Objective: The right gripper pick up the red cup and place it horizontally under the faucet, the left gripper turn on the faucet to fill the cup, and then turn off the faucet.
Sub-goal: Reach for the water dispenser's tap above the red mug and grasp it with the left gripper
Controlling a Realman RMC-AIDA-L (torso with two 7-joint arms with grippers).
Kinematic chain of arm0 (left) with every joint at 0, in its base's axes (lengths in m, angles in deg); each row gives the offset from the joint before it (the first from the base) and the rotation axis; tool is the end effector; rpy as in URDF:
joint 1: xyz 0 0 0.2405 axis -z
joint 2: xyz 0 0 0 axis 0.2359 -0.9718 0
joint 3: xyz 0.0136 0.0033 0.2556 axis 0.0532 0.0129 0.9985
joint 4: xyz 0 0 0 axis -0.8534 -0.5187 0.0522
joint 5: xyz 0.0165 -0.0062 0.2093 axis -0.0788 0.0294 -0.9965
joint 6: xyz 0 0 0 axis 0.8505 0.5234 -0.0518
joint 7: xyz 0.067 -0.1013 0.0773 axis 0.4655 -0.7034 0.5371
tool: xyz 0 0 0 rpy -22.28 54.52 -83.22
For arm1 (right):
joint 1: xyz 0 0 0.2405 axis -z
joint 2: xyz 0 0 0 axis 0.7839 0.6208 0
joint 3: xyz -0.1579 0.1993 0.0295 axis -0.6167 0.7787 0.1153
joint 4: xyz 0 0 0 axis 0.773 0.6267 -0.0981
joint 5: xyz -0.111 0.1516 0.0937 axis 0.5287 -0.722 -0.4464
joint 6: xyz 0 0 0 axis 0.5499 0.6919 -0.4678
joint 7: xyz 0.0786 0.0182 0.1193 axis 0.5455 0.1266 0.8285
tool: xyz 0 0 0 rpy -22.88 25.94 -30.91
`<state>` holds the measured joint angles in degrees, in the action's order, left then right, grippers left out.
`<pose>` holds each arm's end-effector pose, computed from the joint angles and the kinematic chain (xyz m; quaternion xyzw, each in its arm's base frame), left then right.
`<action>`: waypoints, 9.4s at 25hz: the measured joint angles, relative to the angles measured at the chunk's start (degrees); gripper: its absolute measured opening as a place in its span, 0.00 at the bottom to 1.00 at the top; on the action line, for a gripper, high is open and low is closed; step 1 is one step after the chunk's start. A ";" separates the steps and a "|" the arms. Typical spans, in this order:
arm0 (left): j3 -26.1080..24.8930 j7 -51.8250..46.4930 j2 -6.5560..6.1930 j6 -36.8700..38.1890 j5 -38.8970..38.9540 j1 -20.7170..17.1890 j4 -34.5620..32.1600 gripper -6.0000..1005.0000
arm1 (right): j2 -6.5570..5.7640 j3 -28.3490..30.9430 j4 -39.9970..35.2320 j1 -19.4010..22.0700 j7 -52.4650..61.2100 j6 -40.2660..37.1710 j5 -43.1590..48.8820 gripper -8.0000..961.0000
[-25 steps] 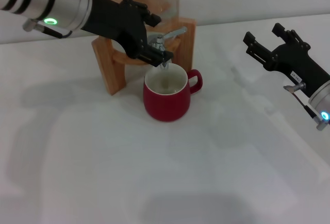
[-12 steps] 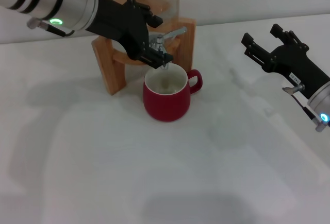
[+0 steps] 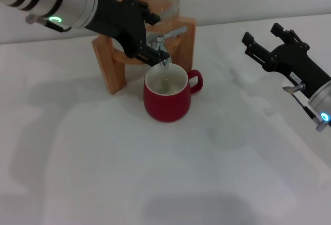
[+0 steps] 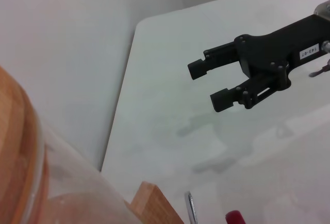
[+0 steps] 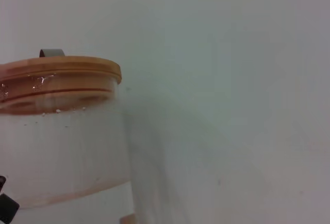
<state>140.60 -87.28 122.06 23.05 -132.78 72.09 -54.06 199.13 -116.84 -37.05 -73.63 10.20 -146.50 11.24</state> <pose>-0.0528 0.4272 -0.0203 -0.9858 0.0990 0.0334 0.1316 0.3042 0.3374 -0.0041 -0.7266 0.2505 0.3964 0.5022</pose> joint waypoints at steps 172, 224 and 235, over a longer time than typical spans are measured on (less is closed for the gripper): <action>15.39 5.75 0.54 -15.28 2.16 1.06 3.82 0.86 | -0.18 -0.18 -1.28 0.92 -0.01 -0.77 0.01 0.91; 12.70 4.23 0.25 -8.69 1.85 -0.54 -0.50 0.85 | -0.18 -0.27 -1.32 0.82 -0.01 -0.78 0.01 0.91; 12.63 4.47 0.17 -9.06 1.05 -0.70 -1.10 0.85 | -0.18 -0.27 -1.31 0.79 0.00 -0.66 0.01 0.91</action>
<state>153.23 -82.81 122.23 13.99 -131.73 71.38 -55.16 198.96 -117.11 -38.37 -72.84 10.20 -147.16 11.25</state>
